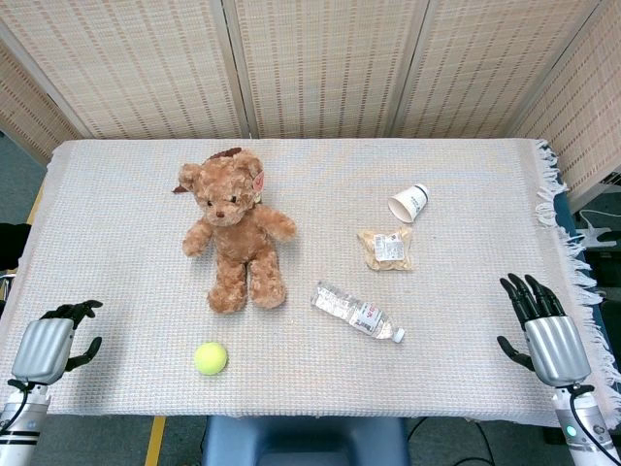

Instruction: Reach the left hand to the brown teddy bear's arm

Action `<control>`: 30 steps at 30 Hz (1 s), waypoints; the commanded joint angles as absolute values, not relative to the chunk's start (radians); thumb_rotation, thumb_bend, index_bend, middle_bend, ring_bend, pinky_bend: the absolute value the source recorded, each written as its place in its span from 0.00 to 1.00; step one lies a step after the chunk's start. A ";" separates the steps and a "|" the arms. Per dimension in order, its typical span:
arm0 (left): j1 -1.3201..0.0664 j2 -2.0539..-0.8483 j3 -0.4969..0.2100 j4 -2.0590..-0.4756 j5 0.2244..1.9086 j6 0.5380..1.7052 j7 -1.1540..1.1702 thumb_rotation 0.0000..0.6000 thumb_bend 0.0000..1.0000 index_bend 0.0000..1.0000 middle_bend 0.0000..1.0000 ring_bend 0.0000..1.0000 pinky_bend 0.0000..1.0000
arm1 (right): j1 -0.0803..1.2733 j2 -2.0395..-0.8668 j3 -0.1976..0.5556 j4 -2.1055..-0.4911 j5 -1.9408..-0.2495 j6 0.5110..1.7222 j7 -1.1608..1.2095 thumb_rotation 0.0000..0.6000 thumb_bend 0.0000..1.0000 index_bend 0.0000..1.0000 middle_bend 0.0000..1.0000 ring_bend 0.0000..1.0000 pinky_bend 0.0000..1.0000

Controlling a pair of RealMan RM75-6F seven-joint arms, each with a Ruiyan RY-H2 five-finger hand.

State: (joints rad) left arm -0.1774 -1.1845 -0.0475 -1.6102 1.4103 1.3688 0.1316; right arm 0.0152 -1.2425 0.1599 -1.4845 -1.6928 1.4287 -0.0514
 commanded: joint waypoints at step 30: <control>-0.369 -1.476 -0.224 -1.392 1.326 1.279 0.200 1.00 0.34 0.11 0.24 0.25 0.40 | 0.095 -1.170 0.042 -1.538 -1.676 1.409 0.117 1.00 0.12 0.02 0.04 0.00 0.12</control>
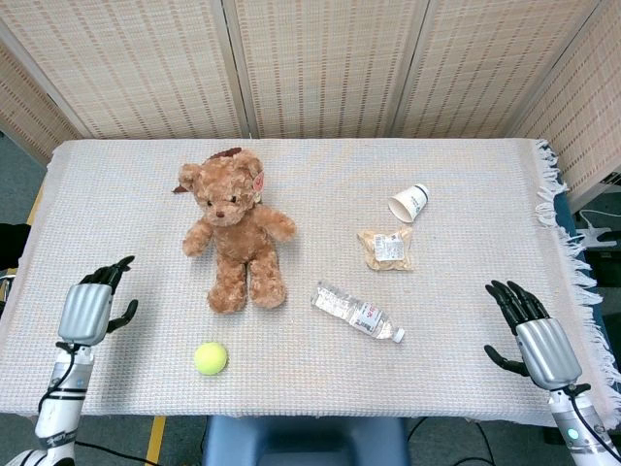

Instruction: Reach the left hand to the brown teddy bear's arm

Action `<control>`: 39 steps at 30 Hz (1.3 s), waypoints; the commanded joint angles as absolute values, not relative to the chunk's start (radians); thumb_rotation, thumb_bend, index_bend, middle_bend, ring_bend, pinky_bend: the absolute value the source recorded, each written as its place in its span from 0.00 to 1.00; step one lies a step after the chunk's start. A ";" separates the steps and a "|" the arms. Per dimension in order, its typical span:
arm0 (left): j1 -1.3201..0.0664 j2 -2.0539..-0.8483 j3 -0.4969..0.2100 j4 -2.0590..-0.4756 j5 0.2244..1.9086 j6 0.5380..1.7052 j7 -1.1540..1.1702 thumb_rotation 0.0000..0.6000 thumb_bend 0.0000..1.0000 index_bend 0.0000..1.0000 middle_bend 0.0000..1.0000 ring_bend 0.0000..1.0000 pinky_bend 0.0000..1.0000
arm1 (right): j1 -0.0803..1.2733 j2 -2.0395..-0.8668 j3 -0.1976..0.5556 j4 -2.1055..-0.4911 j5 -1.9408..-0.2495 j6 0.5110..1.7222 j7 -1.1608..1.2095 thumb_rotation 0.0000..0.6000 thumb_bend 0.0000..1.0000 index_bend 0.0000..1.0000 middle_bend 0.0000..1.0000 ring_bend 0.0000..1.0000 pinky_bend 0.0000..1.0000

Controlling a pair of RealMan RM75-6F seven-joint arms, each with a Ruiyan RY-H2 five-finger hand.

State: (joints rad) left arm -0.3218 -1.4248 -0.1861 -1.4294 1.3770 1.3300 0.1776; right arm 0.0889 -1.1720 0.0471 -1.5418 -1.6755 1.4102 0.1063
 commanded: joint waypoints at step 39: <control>-0.708 -1.711 -0.487 -1.301 0.534 1.095 0.564 1.00 0.34 0.16 0.31 0.28 0.35 | 0.136 -1.119 -0.045 -1.527 -1.738 1.451 0.253 1.00 0.12 0.03 0.04 0.00 0.12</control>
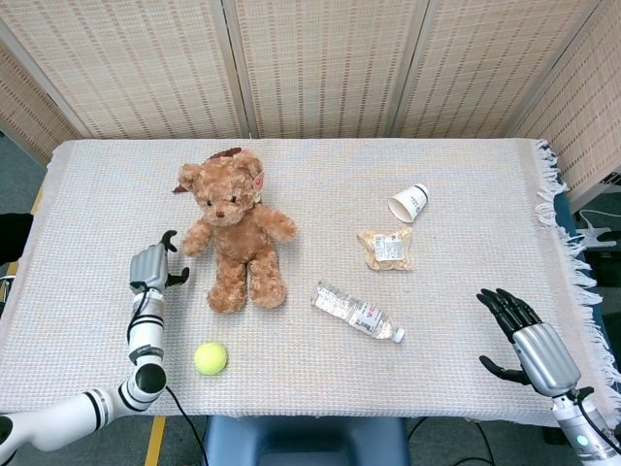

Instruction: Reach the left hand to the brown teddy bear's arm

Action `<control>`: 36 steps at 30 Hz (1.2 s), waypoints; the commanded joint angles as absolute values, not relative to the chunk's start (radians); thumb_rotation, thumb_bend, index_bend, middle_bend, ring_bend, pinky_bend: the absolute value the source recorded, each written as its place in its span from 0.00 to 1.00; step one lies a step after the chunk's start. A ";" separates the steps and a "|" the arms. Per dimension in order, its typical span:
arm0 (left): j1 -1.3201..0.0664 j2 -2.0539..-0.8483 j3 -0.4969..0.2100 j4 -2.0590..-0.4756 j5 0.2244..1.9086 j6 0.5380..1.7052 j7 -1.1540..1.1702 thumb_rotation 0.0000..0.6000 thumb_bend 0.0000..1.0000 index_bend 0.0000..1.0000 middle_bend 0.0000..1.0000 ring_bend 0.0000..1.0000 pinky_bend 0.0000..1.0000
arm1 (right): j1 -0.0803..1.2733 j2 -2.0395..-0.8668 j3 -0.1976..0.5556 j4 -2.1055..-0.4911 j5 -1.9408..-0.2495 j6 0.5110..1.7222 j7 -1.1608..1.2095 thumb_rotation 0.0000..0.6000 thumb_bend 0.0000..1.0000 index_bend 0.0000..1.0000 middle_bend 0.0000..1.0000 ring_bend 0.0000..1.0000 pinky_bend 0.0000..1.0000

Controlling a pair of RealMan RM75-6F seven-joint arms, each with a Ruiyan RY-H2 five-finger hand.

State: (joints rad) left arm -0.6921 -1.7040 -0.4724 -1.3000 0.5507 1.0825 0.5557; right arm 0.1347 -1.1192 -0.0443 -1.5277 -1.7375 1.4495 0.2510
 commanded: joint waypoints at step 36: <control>-0.834 -1.740 -0.549 -1.382 0.306 1.227 0.615 1.00 0.34 0.27 0.39 0.37 0.36 | 0.149 -1.122 -0.062 -1.515 -1.739 1.471 0.282 1.00 0.12 0.04 0.04 0.00 0.12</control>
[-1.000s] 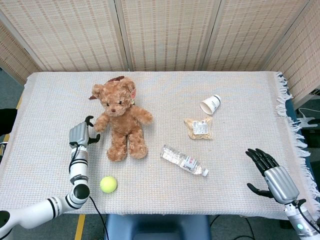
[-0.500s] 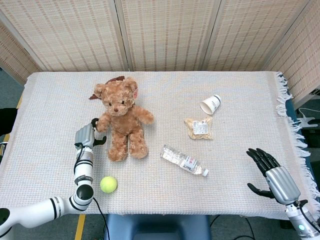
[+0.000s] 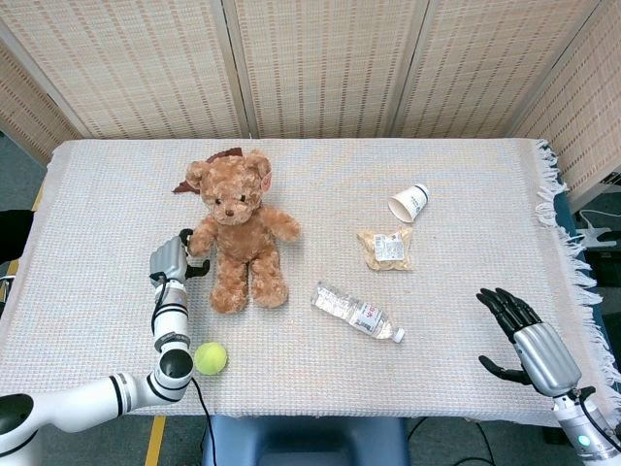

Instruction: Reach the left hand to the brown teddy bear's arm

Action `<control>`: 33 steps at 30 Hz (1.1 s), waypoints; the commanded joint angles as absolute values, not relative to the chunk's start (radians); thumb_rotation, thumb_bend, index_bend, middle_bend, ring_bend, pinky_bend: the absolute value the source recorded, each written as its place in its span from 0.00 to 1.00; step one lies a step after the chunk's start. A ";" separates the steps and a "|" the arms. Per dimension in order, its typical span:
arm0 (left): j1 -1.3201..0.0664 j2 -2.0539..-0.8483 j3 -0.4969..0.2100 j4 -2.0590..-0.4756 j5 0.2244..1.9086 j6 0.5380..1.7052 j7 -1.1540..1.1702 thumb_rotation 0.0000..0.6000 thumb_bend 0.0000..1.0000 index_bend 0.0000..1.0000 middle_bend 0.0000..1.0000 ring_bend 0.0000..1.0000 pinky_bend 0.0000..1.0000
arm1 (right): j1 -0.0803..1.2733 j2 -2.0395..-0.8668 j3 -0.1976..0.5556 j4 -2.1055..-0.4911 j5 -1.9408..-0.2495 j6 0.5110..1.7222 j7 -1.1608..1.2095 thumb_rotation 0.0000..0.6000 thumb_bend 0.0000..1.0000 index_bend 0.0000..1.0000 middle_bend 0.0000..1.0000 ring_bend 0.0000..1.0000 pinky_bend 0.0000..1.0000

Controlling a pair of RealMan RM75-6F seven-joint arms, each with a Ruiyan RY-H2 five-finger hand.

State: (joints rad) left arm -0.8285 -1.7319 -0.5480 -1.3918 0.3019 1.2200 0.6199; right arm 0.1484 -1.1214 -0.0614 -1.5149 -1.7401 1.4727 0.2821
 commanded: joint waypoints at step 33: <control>-0.812 -1.807 -0.521 -1.272 0.367 1.223 0.594 1.00 0.35 0.48 0.59 0.54 0.40 | 0.159 -1.121 -0.073 -1.521 -1.731 1.457 0.279 1.00 0.12 0.04 0.04 0.00 0.12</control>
State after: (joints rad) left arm -0.8148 -1.8157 -0.5150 -1.2602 0.4111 1.2448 0.5537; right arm 0.1594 -1.1214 -0.0729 -1.5210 -1.7312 1.4573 0.2790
